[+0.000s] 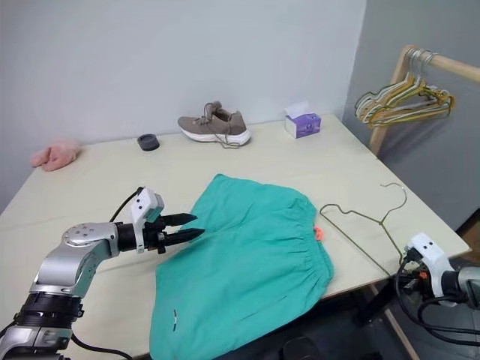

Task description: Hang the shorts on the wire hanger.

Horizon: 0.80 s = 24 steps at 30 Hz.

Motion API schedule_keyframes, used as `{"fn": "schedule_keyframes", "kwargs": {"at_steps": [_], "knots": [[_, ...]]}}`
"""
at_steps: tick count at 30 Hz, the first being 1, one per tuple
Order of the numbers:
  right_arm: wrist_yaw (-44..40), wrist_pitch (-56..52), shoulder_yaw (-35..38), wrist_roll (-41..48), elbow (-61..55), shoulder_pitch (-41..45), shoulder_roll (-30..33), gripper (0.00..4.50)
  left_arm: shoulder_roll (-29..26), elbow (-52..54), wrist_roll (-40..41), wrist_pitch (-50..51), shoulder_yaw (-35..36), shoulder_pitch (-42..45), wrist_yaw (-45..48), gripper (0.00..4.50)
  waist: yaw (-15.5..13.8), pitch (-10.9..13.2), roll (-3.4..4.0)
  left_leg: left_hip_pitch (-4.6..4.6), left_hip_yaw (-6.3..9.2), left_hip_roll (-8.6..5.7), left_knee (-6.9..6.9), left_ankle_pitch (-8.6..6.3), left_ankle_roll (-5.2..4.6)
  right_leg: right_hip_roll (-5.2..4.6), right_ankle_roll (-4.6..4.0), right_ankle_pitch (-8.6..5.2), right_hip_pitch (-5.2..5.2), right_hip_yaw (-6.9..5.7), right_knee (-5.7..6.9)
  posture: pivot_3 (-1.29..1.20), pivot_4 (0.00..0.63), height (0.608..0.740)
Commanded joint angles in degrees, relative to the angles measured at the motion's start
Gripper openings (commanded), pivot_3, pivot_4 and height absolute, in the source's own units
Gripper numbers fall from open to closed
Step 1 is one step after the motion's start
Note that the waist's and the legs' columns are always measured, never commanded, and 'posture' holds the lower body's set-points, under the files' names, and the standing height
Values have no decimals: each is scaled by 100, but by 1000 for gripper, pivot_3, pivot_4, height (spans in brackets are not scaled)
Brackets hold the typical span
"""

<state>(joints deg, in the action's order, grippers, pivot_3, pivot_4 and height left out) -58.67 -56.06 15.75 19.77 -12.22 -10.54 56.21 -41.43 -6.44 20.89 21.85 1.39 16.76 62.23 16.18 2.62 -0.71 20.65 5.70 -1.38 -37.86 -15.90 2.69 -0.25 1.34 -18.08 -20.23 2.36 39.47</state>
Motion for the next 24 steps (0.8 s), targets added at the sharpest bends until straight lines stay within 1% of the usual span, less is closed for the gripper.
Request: {"fn": "schedule_keyframes", "kwargs": {"at_steps": [1, 5, 12, 17, 24], "knots": [[-96, 35, 205, 166, -240, -80, 221, 0, -2, 7, -56, -137, -23, 166, 69, 2581, 64, 0, 0, -1, -2, 1, 0, 0, 0, 0, 0, 0, 0, 2, 0, -391, 0, 740], [-68, 100, 30, 265, -344, 84, 249, 0, 53, -34, -100, -170, -39, 199, 88, 2581, 179, 2, -4, 0, -2, 1, 1, 0, 0, 1, 2, 1, 1, 2, -4, -391, 0, 740], [-101, 231, -719, 251, -374, 817, 288, 0, 88, -89, -175, -277, -66, 154, 87, 2581, 293, 3, -5, 3, -3, 2, 1, 0, 0, 1, 10, 5, 1, 4, -14, -383, 0, 740], [-121, 232, -1053, 310, -408, 1341, 265, 0, 74, -77, -192, -303, 0, 81, 54, 2581, 276, 3, -4, 8, 1, 2, 2, -2, -3, 1, 13, 7, 0, 2, -25, -368, 0, 740], [-212, 327, -1323, 359, -661, 1726, 295, 0, 39, -121, -238, -361, 107, -34, -106, 2581, 225, 3, -4, 16, 2, 2, 3, -9, -16, -1, 15, 8, -1, 3, -42, -361, 0, 740]]}}
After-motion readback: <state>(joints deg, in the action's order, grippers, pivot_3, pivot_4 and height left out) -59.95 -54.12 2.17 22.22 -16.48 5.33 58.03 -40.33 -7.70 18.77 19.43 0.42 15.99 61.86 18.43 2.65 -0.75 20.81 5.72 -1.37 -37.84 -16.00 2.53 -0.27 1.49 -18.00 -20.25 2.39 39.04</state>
